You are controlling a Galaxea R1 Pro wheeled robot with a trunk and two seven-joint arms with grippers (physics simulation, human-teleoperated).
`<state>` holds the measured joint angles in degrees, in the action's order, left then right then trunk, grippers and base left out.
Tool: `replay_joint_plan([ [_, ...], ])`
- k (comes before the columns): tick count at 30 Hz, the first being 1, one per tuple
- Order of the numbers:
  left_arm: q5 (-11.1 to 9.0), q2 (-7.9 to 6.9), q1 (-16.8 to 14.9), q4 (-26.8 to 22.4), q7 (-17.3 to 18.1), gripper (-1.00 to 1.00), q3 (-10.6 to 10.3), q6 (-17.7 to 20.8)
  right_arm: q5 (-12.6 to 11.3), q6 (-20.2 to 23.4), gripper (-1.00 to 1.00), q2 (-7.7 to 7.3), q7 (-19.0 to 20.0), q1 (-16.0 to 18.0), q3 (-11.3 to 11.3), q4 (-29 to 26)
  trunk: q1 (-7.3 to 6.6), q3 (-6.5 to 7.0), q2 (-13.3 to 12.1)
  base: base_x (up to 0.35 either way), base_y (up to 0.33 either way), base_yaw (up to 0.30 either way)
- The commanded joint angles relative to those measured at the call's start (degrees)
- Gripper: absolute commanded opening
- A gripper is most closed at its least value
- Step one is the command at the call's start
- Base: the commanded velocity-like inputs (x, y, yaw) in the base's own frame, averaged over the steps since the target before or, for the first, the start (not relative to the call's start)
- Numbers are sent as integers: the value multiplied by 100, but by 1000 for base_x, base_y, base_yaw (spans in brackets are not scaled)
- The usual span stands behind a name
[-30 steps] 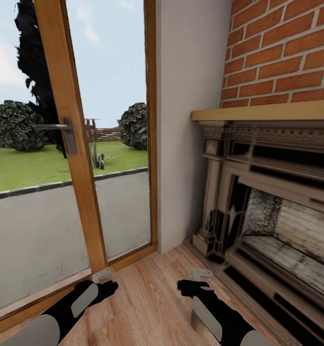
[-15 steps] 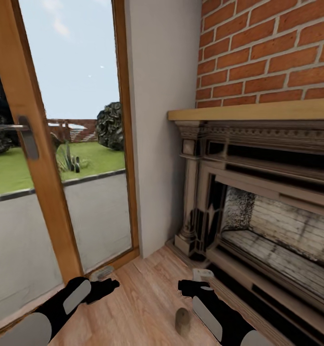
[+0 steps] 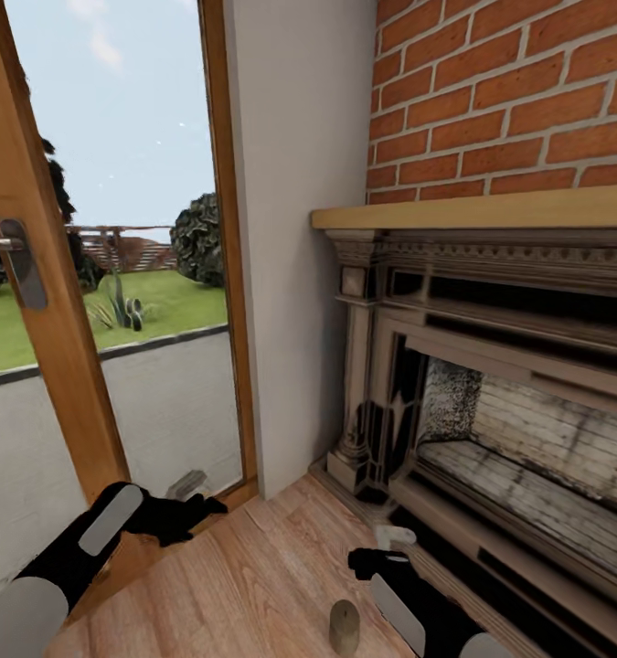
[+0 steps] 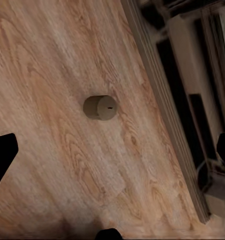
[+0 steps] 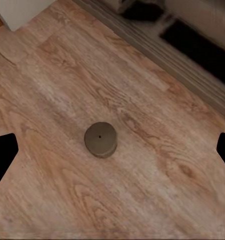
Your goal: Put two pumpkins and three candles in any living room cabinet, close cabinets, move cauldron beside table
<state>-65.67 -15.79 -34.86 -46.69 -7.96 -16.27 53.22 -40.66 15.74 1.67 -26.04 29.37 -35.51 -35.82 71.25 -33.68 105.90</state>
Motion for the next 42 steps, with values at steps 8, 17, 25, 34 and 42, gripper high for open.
replay_joint_plan([
  [8, -1978, -441, 478, -1311, 30, 100, -13, 380, -46, 4, 100, 8, -92, 13, -35, 1076, -1, -6, 4, 0, 0, 0],
  [17, -2358, -753, 910, -2197, 1099, 100, -28, 408, -46, -227, 100, 74, -65, 11, -37, 1176, -1, -6, 4, 1, 0, 0],
  [25, -2363, -921, 932, -2240, 1926, 100, -120, 409, -37, -490, 100, 158, -47, 11, -56, 1192, -1, -6, 4, 70, 0, 0],
  [34, -2363, -907, 931, -2257, 1956, 100, -184, 409, 23, -529, 100, 294, 239, 7, -102, 1202, -1, -6, 4, 2, 0, 0],
  [42, -2363, -909, 933, -2257, 1956, 100, -200, 409, 43, -634, 100, 358, 636, 8, -99, 1485, -1, -6, 4, 151, 12, 0],
])
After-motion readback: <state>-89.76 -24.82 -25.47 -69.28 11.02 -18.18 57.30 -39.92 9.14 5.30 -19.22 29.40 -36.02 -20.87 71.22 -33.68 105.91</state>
